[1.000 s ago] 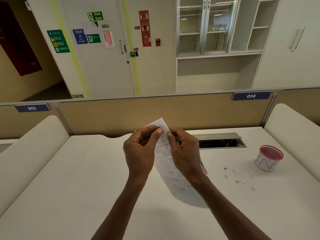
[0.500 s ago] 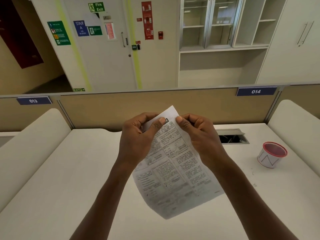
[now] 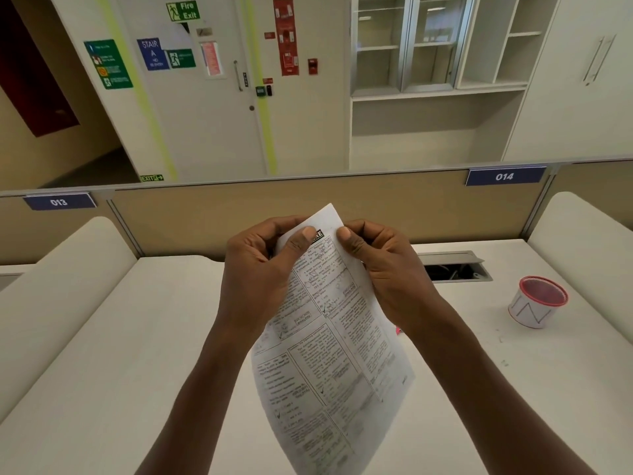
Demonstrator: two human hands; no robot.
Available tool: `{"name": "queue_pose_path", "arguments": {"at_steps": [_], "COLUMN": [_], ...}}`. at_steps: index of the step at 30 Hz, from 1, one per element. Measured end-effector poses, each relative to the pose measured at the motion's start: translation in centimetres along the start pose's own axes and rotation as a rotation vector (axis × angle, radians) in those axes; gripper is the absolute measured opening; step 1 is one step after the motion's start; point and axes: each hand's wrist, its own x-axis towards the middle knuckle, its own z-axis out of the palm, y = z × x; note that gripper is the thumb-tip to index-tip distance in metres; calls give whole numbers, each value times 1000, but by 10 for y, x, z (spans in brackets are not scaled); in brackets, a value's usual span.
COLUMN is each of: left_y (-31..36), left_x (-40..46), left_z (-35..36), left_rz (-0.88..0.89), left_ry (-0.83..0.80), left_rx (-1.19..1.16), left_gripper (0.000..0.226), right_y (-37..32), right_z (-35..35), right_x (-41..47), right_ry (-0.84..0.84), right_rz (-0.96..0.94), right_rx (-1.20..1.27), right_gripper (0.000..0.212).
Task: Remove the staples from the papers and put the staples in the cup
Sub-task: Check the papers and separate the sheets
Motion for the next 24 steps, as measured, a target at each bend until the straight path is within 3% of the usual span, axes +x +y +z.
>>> {"name": "queue_pose_path", "arguments": {"at_steps": [6, 13, 24], "left_y": [-1, 0, -1], "left_x": [1, 6, 4], "left_z": [-2, 1, 7], "left_rz": [3, -102, -188], "left_ry": [14, 40, 92], "left_rx": [60, -36, -31], "left_gripper": [14, 13, 13], "right_y": [-5, -10, -12], "right_z": [-1, 3, 15], "right_x": [-1, -1, -2], "right_ry": [4, -10, 116], "right_rz": [-28, 18, 78], "right_rx": [-6, 11, -71], "right_gripper": [21, 24, 22]}}
